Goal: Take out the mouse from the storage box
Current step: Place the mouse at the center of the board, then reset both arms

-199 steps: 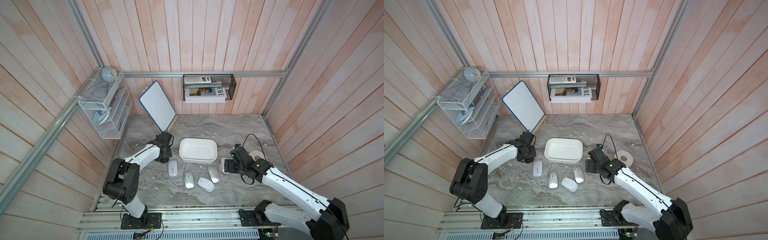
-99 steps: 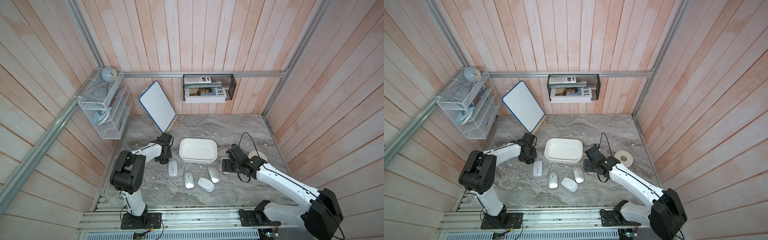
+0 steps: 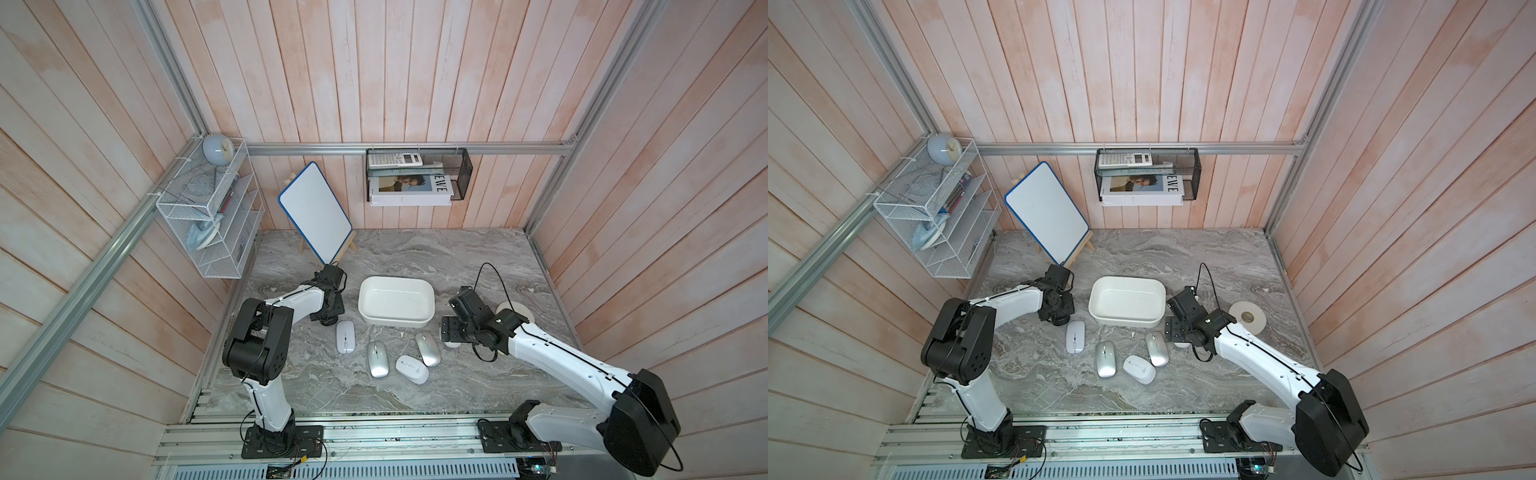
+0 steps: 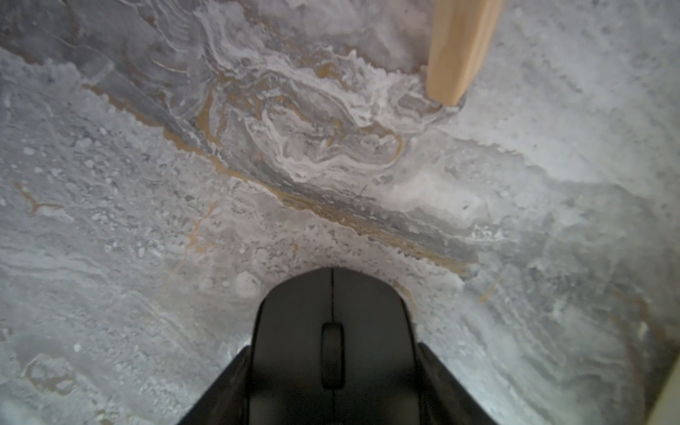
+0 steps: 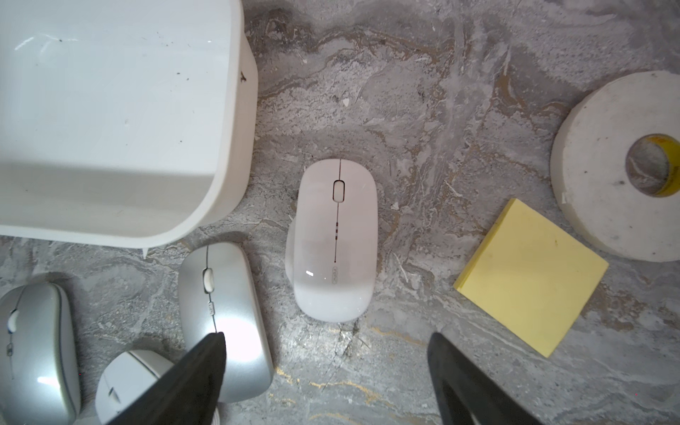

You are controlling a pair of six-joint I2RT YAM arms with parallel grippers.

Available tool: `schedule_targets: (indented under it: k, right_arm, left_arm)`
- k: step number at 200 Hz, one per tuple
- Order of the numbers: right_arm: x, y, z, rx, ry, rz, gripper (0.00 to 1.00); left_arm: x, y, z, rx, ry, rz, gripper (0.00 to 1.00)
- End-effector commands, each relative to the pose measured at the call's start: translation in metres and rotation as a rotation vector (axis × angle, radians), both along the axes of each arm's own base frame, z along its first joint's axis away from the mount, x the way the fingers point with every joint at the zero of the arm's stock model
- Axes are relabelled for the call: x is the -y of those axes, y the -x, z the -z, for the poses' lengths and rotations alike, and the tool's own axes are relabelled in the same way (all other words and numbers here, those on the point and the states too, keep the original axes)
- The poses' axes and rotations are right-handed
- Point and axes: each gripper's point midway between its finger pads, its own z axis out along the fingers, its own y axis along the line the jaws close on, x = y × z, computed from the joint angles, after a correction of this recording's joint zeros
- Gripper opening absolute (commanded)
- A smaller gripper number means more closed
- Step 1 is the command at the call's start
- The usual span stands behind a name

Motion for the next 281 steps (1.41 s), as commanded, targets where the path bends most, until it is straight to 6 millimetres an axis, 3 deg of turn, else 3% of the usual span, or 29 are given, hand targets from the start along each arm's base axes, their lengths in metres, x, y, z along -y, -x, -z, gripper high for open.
schedule_targets:
  k: [1, 30, 73, 113, 130, 134, 157, 184, 222, 256, 281]
  right_arm:
    - [-0.005, -0.005, -0.01, 0.018, -0.007, -0.011, 0.9]
    - [-0.003, -0.006, -0.015, 0.028, 0.0, -0.009, 0.9]
    - [0.002, -0.005, -0.033, 0.073, -0.011, 0.004, 0.89]
    - [0.011, 0.002, -0.05, 0.158, -0.054, 0.028, 0.9]
    - [0.019, 0.0, -0.062, 0.225, -0.044, 0.039, 0.91]
    - [0.022, -0.001, -0.067, 0.244, -0.036, 0.047, 0.92]
    - [0.04, -0.013, -0.091, 0.321, 0.013, 0.09, 0.98]
    - [0.062, -0.037, -0.111, 0.355, 0.016, 0.173, 0.98]
    - [0.097, -0.071, -0.129, 0.485, 0.026, 0.31, 0.98]
    - [0.125, -0.088, -0.126, 0.58, 0.119, 0.361, 0.98]
    - [0.135, -0.098, -0.109, 0.552, 0.215, 0.318, 0.98]
  left_arm:
    - [-0.003, -0.005, -0.001, 0.014, -0.009, -0.004, 0.71]
    - [-0.008, 0.0, -0.02, 0.062, -0.029, -0.02, 0.83]
    - [-0.031, 0.02, -0.085, 0.257, -0.115, -0.115, 0.92]
    - [-0.02, 0.041, -0.139, 0.477, -0.07, -0.084, 0.94]
    - [-0.022, 0.044, -0.159, 0.57, -0.054, -0.077, 0.94]
    - [-0.023, 0.044, -0.165, 0.595, -0.053, -0.078, 1.0]
    - [-0.031, 0.04, -0.187, 0.708, -0.09, -0.081, 1.0]
    - [-0.042, 0.029, -0.199, 0.811, -0.181, -0.095, 1.0]
    - [-0.078, 0.013, -0.191, 0.819, -0.293, -0.163, 1.0]
    - [-0.105, 0.01, -0.177, 0.828, -0.345, -0.204, 1.0]
    - [-0.111, 0.009, -0.163, 0.879, -0.359, -0.149, 1.0]
